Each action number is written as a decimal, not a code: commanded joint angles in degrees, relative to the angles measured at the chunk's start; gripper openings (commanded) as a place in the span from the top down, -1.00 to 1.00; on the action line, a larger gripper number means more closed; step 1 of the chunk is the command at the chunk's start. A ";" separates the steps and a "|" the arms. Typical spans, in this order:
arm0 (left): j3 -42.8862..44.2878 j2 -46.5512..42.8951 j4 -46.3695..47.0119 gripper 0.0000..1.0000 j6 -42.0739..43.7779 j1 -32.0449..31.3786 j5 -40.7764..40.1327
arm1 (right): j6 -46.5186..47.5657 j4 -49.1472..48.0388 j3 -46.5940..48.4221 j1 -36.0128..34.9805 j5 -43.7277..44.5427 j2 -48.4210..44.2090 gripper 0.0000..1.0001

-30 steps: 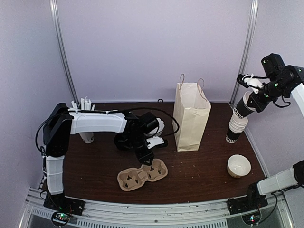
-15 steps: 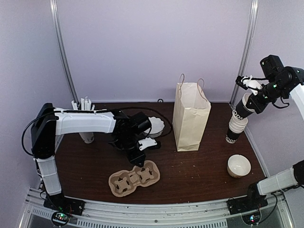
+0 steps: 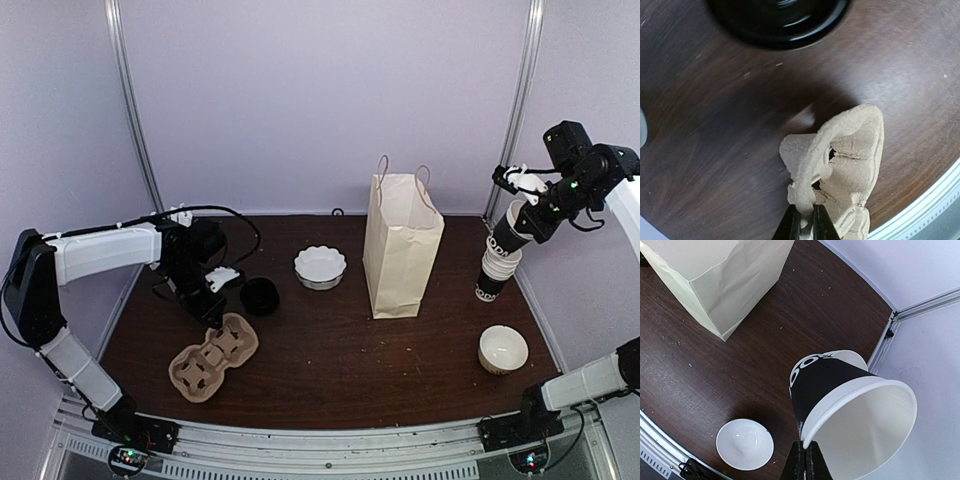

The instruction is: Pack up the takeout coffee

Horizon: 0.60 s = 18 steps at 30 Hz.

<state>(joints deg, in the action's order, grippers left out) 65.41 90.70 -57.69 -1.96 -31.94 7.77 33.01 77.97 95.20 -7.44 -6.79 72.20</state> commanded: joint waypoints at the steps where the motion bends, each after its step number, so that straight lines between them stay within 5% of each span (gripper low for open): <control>1: -2.04 -2.07 -1.02 0.89 -2.58 3.28 -5.05 | 0.47 -1.01 -0.19 -0.38 -0.66 -1.58 1.00; 4: -3.07 -2.41 -0.99 0.81 -3.04 4.77 -10.75 | 0.47 -0.85 -0.44 -0.38 -1.27 -1.83 1.00; 8: -2.11 -2.10 -2.06 0.40 -3.30 5.05 -15.75 | 0.47 -1.37 -1.54 -0.38 -1.60 -2.15 1.00; 13: 2.04 -3.42 -3.99 0.09 -2.09 4.43 -11.91 | 0.30 -1.45 -0.79 -0.38 -2.11 -1.67 1.00; 18: 9.08 -4.22 -4.58 -0.02 0.09 -0.87 -6.83 | -0.02 -1.02 5.10 -0.38 -1.71 -0.48 1.00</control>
<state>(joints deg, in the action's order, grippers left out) 68.07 88.66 -61.73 -3.81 -28.91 -3.44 33.06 77.84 95.00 -7.44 -8.03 71.24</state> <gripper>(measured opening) 0.504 0.016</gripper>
